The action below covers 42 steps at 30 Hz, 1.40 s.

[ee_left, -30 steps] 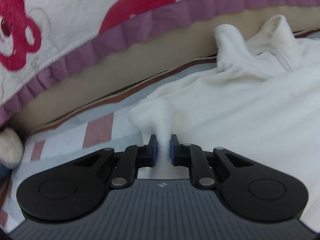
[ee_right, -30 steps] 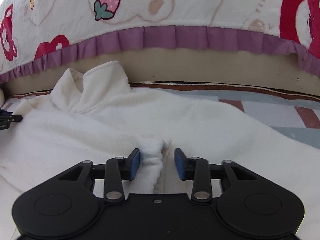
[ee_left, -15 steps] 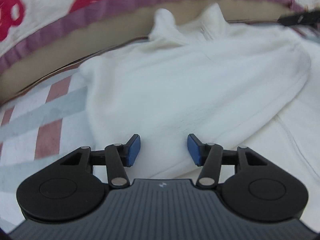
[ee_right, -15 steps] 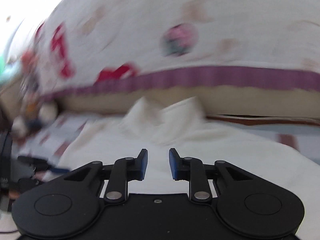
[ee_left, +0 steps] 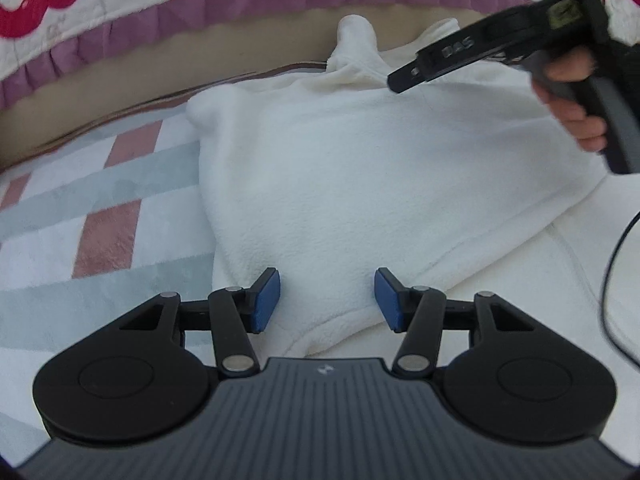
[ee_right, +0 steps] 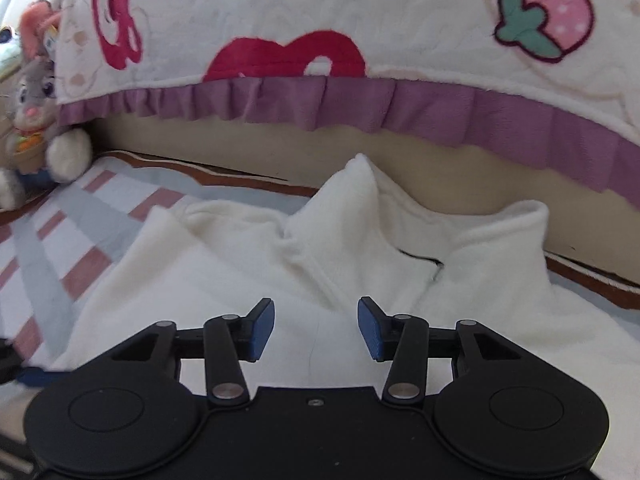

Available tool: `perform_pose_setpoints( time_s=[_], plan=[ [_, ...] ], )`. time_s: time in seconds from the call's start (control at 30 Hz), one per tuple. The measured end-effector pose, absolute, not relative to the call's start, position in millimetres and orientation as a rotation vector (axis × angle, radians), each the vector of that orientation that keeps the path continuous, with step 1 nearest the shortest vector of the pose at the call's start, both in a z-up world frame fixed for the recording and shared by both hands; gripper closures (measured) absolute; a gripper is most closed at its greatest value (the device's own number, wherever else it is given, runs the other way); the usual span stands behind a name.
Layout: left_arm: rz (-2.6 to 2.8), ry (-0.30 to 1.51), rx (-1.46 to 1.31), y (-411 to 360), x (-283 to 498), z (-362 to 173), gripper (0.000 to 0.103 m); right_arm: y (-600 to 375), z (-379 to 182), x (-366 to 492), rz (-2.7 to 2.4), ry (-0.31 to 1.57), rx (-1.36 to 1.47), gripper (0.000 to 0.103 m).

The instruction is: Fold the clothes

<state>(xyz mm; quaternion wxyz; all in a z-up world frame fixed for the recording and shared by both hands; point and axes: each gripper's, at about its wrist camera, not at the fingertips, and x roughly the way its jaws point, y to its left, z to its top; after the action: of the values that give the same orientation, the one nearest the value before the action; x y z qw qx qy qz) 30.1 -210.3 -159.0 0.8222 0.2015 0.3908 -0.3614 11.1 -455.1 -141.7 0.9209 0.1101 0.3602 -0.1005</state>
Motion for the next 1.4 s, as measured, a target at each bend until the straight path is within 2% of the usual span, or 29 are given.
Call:
perform_pose_setpoints(
  time_s=[0.03,0.07,0.53,0.7,0.9,1.17,1.2,1.23,1.27,1.3,1.33,1.4],
  plan=[
    [-0.769,0.831,0.427,-210,30,-159,0.051,-458,-139,5,-0.215,0.731,0.240,0.086],
    [-0.769,0.831,0.426,-210,30,-160,0.051,-461,-136,-2,-0.223,0.721,0.255,0.103],
    [-0.748,0.832,0.411,-210,30,-162,0.051,-507,-87,-116,-0.368,0.586,0.439,0.102],
    [-0.735,0.842,0.422,-214,31,-161,0.050,-532,-59,-216,-0.491,0.558,0.463,0.102],
    [-0.734,0.857,0.518,-223,20,-145,0.049,-554,-46,-362,-0.798,0.622,0.454,0.102],
    [-0.962,0.748,0.749,-262,-35,-85,0.048,-554,-43,-537,-1.365,0.788,0.346,0.102],
    [-0.989,0.735,0.774,-270,-42,-75,0.048,-555,-43,-548,-1.449,0.833,0.302,0.101],
    [-1.016,0.726,0.788,-279,-47,-66,0.048,-556,-43,-558,-1.533,0.877,0.256,0.092],
    [-1.043,0.720,0.794,-289,-52,-56,0.048,-559,-41,-566,-1.541,0.854,0.292,0.087],
    [-1.067,0.714,0.799,-299,-57,-46,0.048,-562,-38,-571,-1.485,0.774,0.394,0.072],
    [-1.088,0.706,0.800,-311,-62,-36,0.048,-565,-35,-577,-1.426,0.693,0.492,0.049],
    [-1.141,0.706,0.823,-337,-74,-17,0.048,-573,-33,-584,-1.288,0.535,0.691,0.038]
  ],
)
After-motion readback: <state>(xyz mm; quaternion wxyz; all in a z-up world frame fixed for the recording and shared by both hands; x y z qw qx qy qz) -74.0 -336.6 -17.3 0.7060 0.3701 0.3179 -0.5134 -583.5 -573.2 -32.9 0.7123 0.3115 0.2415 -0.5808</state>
